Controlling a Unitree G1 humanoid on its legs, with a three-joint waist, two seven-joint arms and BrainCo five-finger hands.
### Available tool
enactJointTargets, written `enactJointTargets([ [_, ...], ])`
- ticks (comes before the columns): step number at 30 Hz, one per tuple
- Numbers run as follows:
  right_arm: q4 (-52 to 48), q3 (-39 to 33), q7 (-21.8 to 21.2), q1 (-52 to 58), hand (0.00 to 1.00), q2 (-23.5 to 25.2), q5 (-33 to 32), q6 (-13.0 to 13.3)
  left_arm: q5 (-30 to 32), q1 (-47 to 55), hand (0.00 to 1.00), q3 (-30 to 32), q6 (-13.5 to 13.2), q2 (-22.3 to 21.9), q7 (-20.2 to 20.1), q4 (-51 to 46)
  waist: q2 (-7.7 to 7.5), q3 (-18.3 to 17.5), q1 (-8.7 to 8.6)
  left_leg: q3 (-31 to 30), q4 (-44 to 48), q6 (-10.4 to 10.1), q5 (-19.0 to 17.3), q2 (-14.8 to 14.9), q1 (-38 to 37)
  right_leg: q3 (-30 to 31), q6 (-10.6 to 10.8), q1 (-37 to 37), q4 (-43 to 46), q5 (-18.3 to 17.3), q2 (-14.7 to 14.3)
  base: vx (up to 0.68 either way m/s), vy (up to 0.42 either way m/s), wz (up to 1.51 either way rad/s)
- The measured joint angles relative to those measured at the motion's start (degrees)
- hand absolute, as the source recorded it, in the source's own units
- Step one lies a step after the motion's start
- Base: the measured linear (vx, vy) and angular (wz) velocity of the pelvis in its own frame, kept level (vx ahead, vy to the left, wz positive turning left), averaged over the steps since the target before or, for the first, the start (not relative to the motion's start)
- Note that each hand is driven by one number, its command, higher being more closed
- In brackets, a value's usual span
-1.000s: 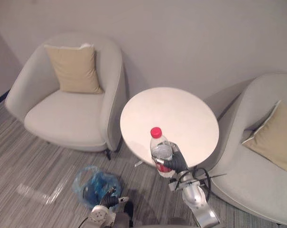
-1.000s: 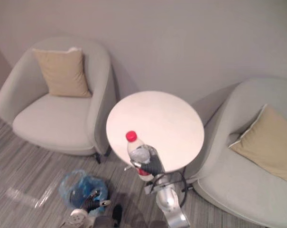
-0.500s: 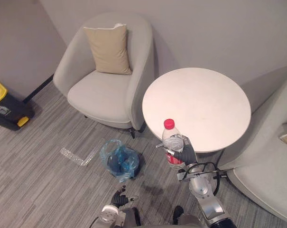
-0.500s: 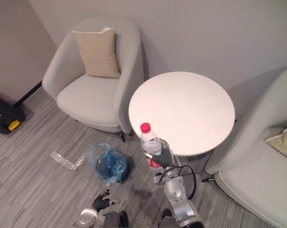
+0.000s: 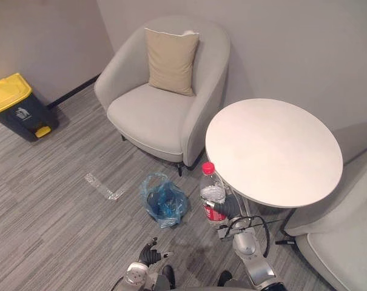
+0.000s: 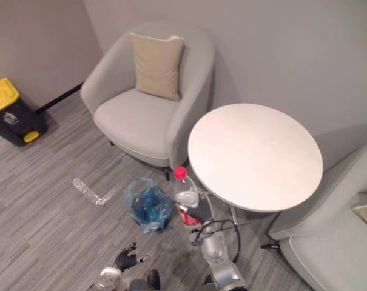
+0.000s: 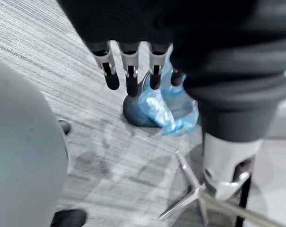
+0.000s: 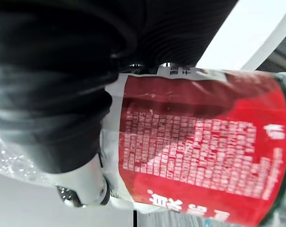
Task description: Gather rubbish on tea table into small bin, then transfer packed bag to large trash can.
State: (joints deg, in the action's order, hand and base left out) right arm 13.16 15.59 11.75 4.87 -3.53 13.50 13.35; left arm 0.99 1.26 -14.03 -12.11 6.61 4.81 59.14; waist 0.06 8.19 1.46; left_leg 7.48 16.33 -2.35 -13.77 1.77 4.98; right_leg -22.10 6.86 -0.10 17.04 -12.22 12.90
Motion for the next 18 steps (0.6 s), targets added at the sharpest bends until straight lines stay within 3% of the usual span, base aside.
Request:
enactJointTargets([
  [1,-0.01,0.5,-0.19,-0.02,1.0,-0.03,0.06,-0.02,-0.03,-0.03,0.0,0.02,0.02,0.19,0.07,0.04,-0.18,0.02,-0.02,-1.34,1.32,0.38,-1.48,-0.36,-0.04,1.59,0.09,-1.0,4.02,-0.62,0.85,0.13,0.07,0.35],
  [3,0.0,0.71,-0.53,-0.01,1.0,-0.03,0.08,-0.06,-0.07,-0.06,0.0,0.18,0.02,0.18,0.07,0.03,0.06,0.02,-0.22,-3.45,1.37,0.59,-1.5,-0.44,-0.44,5.39,-2.3,-5.22,12.96,0.62,1.04,0.19,0.092,0.46],
  [4,0.67,0.8,-0.61,-0.03,1.0,-0.37,0.08,-0.04,-0.12,-0.18,0.0,0.66,0.05,0.08,0.06,0.05,0.59,0.36,-0.76,-5.26,1.25,0.66,-1.43,0.4,-0.82,8.66,-2.71,-7.59,14.93,-1.55,-0.94,0.21,0.033,0.61],
  [6,1.56,2.07,-1.08,-0.12,1.0,-0.57,0.07,-0.03,-0.15,-0.38,0.0,1.23,0.4,0.36,0.32,1.33,0.83,0.48,-0.98,-8.16,-0.21,0.12,-1.12,2.09,-1.58,12.6,-3.37,-9.55,10.33,-2.99,-7.43,0.21,-0.058,0.71],
  [7,1.56,2.12,-1.18,0.03,1.0,-0.57,0.07,-0.03,-0.21,-0.36,0.0,1.31,0.46,0.42,0.31,1.44,0.79,0.5,-1.17,-9.08,-0.95,-0.24,-0.73,2.28,-1.85,13.55,-3.65,-10.29,8.05,-2.78,-9.18,0.22,-0.115,0.74],
  [8,1.56,1.99,-1.3,0.17,1.0,-0.62,0.03,-0.04,-0.16,-0.37,0.0,1.3,0.42,0.46,0.26,1.67,0.65,0.42,-1.34,-10.24,-1.68,-0.63,-0.51,2.09,-2.26,13.89,-4.35,-10.58,3.94,-1.32,-10.44,0.24,-0.136,1.04],
  [9,1.79,1.46,-1.67,0.33,1.0,-1.14,-0.04,-0.02,-0.07,-0.59,0.0,1.76,0.51,0.33,0.12,2.2,-0.05,0.09,-1.53,-12.71,-1.68,-0.84,-0.54,0.82,-2.97,13.32,-6.58,-9.4,-0.98,4.33,-10.29,0.32,-0.178,0.96],
  [10,1.91,1.23,-1.72,0.68,1.0,-1.66,-0.04,-0.07,-0.05,-0.51,0.0,1.84,0.52,-0.33,0.23,2.22,1.17,-0.23,-1.42,-13.26,-1.99,-1.5,-0.1,1.49,-3.13,12.51,-6.47,-8.42,-1.53,4.78,-10.56,0.28,-0.135,0.75],
  [12,1.81,0.13,-1.72,1.05,1.0,-2.38,-0.13,-0.08,-0.04,0.03,0.0,2.09,0.31,-1.4,0.28,2.22,3.11,-0.61,-1.24,-12.85,-2.99,-2.25,0.35,2.73,-3.19,10.53,-6.56,-6.95,-2.7,4.74,-11.2,0.28,-0.101,0.49],
  [13,1.8,-0.74,-1.69,1.34,1.0,-2.31,-0.19,-0.08,0.02,0.06,0.0,2.28,0.33,-1.61,0.27,2.21,3.36,-0.75,-1.38,-12.44,-2.97,-3.06,1.0,3.13,-3.17,9.74,-6.58,-5.66,-3.72,4.74,-11.44,0.29,-0.097,0.66],
  [16,1.81,-2.17,-1.55,1.87,1.0,-2.18,-0.6,-0.08,0.11,-0.15,0.0,2.4,0.14,-1.41,0.05,0.94,1.95,0.17,-1.35,-8.23,8.87,-3.61,1.44,3.46,0.25,9.71,-6.67,-0.24,-7.14,4.79,-11.32,0.22,-0.028,0.54],
  [17,1.83,-2.04,-1.48,1.72,1.0,-2.19,-0.64,-0.06,0.09,-0.2,0.0,2.37,-0.17,-1.02,0.04,-0.43,1.07,0.78,-0.84,-4.32,15.66,-3.67,0.26,4.56,3.02,9.93,-6.68,2.17,-8.13,4.8,-11.01,0.13,0.004,0.14],
  [18,1.83,-1.89,-1.45,1.61,1.0,-2.19,-0.64,-0.03,0.08,-0.15,0.0,2.38,-0.28,-1.06,0.07,-0.72,0.96,0.78,-0.55,-2.52,16.43,-3.35,-0.71,5.31,3.69,10.08,-6.68,2.71,-8.31,4.8,-11.03,0.16,0.027,-0.03],
])
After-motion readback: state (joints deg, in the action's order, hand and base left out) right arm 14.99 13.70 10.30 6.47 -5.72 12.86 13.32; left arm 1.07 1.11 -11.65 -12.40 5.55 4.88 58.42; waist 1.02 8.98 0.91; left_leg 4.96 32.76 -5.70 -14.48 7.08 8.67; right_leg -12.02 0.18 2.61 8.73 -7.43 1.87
